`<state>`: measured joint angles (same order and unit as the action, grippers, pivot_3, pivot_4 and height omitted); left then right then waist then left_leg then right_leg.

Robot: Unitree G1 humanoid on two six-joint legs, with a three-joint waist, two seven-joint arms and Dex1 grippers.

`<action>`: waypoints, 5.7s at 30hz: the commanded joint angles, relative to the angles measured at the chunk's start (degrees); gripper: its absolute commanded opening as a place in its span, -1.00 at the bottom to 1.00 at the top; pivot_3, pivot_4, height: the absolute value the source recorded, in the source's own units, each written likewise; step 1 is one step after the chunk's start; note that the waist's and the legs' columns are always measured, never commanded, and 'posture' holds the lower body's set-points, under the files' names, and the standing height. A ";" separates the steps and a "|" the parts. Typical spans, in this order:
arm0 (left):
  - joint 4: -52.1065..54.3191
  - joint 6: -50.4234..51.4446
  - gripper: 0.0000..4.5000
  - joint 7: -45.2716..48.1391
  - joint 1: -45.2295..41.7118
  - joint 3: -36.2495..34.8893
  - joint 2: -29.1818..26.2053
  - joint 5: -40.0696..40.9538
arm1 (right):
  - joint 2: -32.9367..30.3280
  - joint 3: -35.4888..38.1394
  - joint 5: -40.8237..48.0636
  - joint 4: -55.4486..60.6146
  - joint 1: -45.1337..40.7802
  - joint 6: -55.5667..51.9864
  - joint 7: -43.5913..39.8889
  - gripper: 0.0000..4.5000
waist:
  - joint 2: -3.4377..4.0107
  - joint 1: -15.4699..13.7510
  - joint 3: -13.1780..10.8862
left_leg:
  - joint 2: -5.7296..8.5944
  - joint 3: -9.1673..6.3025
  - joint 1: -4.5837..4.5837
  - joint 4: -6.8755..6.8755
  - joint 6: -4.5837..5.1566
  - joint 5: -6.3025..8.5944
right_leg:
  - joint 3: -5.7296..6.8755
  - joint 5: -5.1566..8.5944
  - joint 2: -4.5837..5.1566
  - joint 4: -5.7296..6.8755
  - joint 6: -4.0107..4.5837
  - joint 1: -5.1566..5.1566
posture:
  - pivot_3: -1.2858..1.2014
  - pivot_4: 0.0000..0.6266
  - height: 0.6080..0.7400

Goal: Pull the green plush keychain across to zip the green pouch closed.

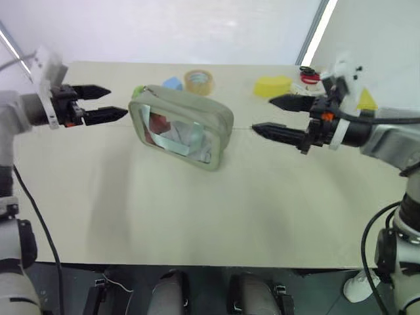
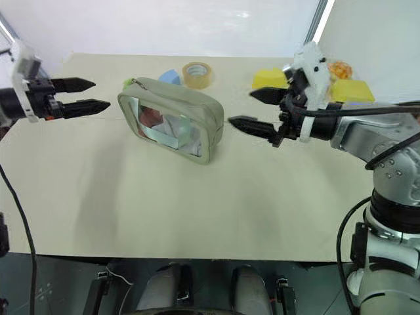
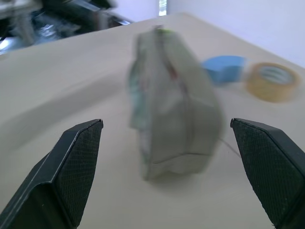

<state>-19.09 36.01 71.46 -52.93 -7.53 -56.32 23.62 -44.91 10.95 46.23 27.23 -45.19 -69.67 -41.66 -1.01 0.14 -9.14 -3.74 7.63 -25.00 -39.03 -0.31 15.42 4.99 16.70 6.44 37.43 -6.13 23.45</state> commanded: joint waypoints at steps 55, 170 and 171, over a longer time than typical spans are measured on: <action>8.06 2.62 1.00 -2.33 3.19 0.16 2.24 4.01 | 3.74 -21.53 -31.72 -19.78 -12.85 26.52 -6.95 0.14 | 0.07 0.79 -0.05 | -0.01 0.13 -0.40 -0.10 -0.07 -0.05 | -0.05 0.00 0.04 0.53 -0.01 0.67 | 0.03 -0.52 1.00; 17.00 3.25 -0.99 1.96 1.59 6.05 8.35 6.51 | 2.61 -25.36 -26.71 -6.28 -2.64 19.13 -12.34 -1.00 | 0.03 0.64 -0.03 | -0.03 0.16 -0.41 -0.10 -0.11 -0.07 | -0.05 0.00 0.04 0.60 0.00 0.74 | 0.03 -0.52 1.00; 17.59 2.45 -0.99 2.39 1.46 7.25 8.74 5.70 | 2.76 -25.45 -26.86 -6.43 -2.73 19.18 -12.30 -1.00 | 0.03 0.62 -0.03 | -0.03 0.16 -0.41 -0.10 -0.11 -0.07 | -0.05 0.00 0.04 0.60 0.00 0.73 | 0.03 -0.52 1.00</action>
<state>-4.24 39.43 72.98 -50.62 -0.89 -47.27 29.24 -42.65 -14.30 19.59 20.81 -47.46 -51.44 -54.24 -0.98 0.76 -9.17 -3.76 7.78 -25.41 -39.13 -0.42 15.35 4.94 16.70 6.47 38.03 -6.13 24.19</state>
